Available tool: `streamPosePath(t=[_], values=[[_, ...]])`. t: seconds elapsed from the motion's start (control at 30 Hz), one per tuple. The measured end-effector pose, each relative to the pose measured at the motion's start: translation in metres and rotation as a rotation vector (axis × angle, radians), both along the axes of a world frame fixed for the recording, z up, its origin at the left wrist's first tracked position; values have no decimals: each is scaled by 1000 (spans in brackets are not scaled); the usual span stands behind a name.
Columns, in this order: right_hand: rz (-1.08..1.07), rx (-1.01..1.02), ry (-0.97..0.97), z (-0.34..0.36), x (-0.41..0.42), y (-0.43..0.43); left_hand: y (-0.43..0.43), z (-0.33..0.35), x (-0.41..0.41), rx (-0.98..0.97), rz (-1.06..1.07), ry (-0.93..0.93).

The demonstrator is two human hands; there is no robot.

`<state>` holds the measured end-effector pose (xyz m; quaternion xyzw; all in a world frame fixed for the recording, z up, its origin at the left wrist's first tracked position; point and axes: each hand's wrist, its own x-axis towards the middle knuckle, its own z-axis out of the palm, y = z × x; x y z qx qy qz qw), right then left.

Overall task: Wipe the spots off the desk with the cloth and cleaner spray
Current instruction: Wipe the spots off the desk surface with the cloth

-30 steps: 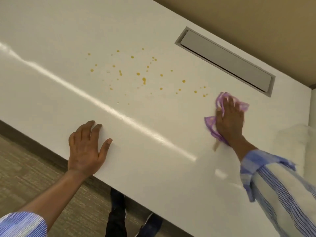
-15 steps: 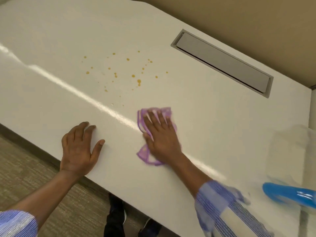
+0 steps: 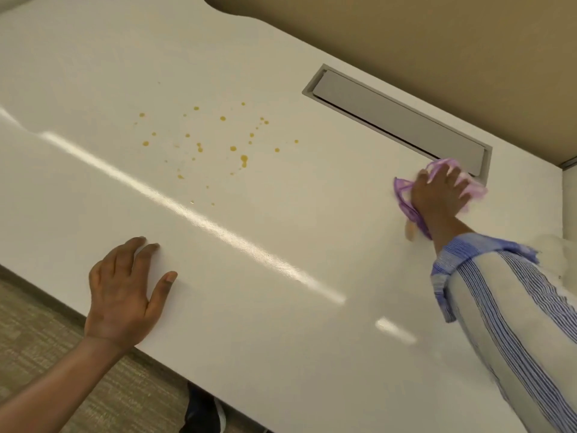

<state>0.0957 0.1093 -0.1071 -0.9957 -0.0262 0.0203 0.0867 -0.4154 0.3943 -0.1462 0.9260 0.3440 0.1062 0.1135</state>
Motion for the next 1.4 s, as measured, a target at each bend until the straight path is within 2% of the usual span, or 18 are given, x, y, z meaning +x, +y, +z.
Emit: streamPosePath(t=[0.07, 0.13, 0.3, 0.4, 0.47, 0.53, 0.63, 0.73, 0.8, 0.87, 1.0, 1.1, 1.17, 1.27, 1.4], values=[[64, -12, 3, 1, 0, 24, 1, -3, -1, 12, -5, -8], [246, -62, -41, 2, -20, 55, 2, -3, 0, 12, 0, -13], [725, -3, -40, -3, -147, 112, 3, 2, 1, -9, 3, -9], [922, 88, 15, -14, -228, 82, 0, 9, 4, -21, -19, 13], [992, 95, 18, -21, -249, 40, -2, 11, 5, -21, -6, -1], [949, 65, -8, -19, -229, -1, -2, 11, 5, -35, -1, -4], [657, -23, -30, -9, -155, -38, 2, 8, 5, -29, -8, 26], [321, -74, -23, -3, -102, -28, 2, 6, 5, -12, 3, 27], [207, -30, 8, -3, -103, 9, 1, 4, 4, 0, 2, 25], [280, 0, 22, -4, -131, 53, 1, 2, 3, -1, 0, 22], [791, 46, 35, -13, -256, 103, -1, 5, 3, -16, 9, 26], [1135, 92, 78, -22, -354, 70, -4, 10, 4, -12, 6, 34], [1253, 100, 77, -25, -368, 29, -4, 13, 5, -25, 6, 51], [1235, 60, 41, -21, -316, -15, -5, 12, 4, -31, 8, 69], [859, -32, -2, -7, -173, -32, -5, 12, 4, -27, 3, 75]])
